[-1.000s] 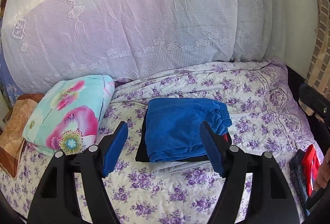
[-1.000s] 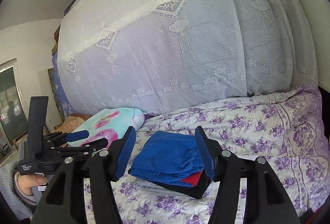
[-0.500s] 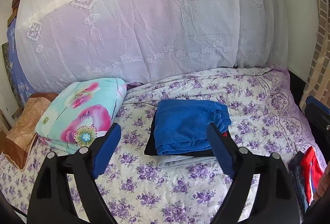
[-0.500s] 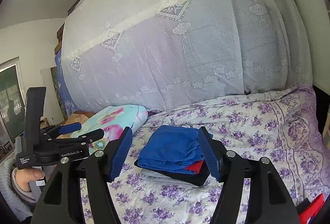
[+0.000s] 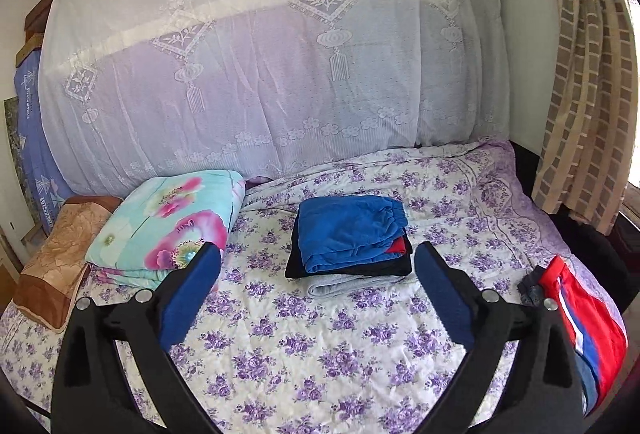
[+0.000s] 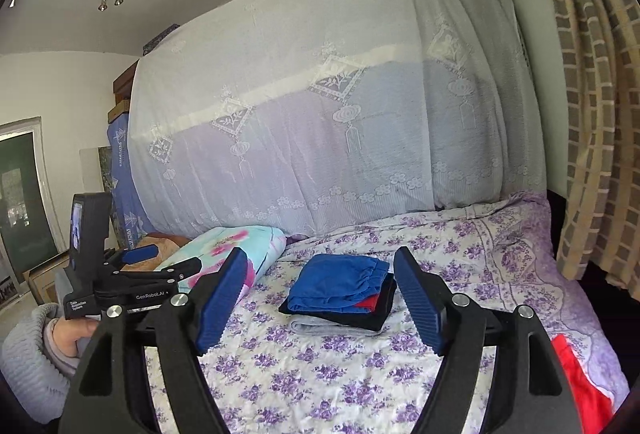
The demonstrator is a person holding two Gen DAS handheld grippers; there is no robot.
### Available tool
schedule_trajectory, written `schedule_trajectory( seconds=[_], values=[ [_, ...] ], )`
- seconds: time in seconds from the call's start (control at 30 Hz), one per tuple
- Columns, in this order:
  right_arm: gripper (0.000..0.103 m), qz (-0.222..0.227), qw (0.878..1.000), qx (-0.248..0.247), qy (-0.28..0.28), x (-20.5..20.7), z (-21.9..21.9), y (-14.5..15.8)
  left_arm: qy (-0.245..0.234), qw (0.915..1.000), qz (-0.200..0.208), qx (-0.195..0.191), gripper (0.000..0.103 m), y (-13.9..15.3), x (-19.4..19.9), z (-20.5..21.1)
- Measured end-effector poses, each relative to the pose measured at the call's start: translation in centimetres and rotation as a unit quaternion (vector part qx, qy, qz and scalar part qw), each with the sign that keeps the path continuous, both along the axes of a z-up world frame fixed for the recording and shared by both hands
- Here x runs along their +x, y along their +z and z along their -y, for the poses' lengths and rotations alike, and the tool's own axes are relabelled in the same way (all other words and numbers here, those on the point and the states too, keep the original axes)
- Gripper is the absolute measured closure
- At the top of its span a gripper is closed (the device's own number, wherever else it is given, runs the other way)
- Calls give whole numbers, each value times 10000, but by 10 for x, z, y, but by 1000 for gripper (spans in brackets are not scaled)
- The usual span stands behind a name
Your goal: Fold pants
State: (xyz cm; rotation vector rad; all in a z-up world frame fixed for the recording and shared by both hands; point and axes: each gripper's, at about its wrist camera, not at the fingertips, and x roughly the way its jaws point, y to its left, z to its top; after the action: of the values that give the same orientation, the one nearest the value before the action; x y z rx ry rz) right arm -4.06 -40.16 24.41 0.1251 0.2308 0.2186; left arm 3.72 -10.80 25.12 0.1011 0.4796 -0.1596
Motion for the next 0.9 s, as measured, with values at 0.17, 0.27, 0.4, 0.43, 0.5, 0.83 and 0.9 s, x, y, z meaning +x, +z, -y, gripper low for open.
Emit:
schedule_trajectory(
  seconds=[0.17,0.27,0.4,0.43,0.5,0.83,0.9],
  values=[
    [7,164,9995,-4,-272,-85,26,40,-3,10000,-5,-58,5,13,-43,-11],
    [3,-64,9984,-229,-521,-99,28,49,38,9997,-208,-104,5,16,-57,-12],
    [3,-195,9973,-220,-670,-83,12,34,119,9994,-332,-60,5,21,-68,-6],
    [3,-263,9974,-166,-646,-76,7,28,193,9993,-323,9,5,22,-70,-2],
    [3,-541,9963,-4,-669,-58,-6,15,349,9988,-339,83,5,24,-72,3],
    [3,-1660,9857,36,269,-3,-35,-12,517,9978,-399,-118,5,30,-77,30],
    [3,-1605,9859,67,468,-4,-33,-7,570,9974,-423,-87,5,30,-74,35]
  ],
)
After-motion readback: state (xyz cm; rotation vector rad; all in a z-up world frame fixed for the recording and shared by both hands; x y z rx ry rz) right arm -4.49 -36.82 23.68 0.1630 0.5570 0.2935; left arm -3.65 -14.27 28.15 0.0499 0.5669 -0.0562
